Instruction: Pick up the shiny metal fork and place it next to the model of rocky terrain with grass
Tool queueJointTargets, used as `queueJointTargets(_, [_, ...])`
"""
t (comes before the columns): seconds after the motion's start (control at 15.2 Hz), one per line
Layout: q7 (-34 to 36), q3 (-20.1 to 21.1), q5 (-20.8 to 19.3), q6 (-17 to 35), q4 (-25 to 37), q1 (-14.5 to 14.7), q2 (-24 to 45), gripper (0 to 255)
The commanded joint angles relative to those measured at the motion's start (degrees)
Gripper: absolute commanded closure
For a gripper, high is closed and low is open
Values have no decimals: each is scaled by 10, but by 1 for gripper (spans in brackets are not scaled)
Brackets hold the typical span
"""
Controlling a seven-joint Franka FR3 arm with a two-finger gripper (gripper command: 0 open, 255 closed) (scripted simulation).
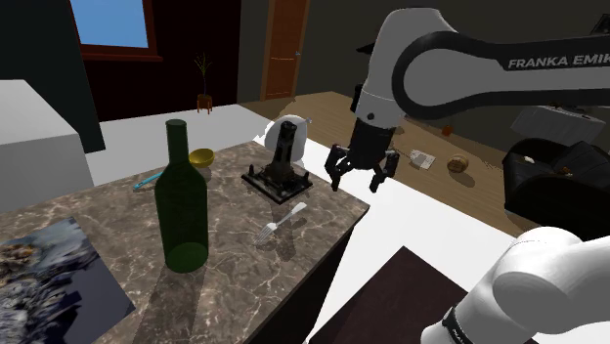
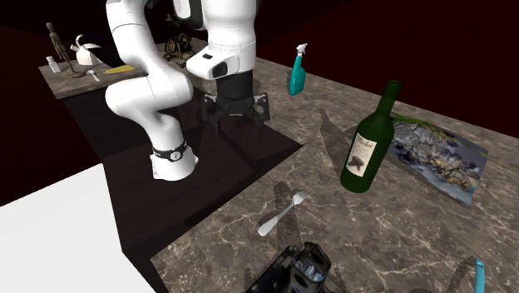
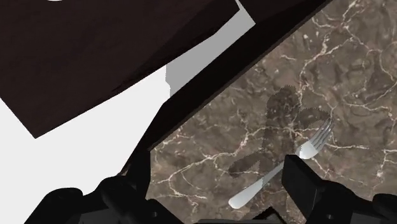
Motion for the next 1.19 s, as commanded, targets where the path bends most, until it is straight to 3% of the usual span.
queueJointTargets(0.0, [72,37,5,42,-1,-16,31,0])
queueJointTargets(0.26, [215,113,-8,116,18,-61,112,0])
queueJointTargets(0.46, [333,169,-45,165,44,-104,185,0])
queueJointTargets(0.66, [467,221,-113,203,78,-151,269,0])
queueJointTargets(0.92, [668,255,-250,223,138,-186,400,0])
queueJointTargets(1.12, [683,246,-272,242,130,-180,419,0])
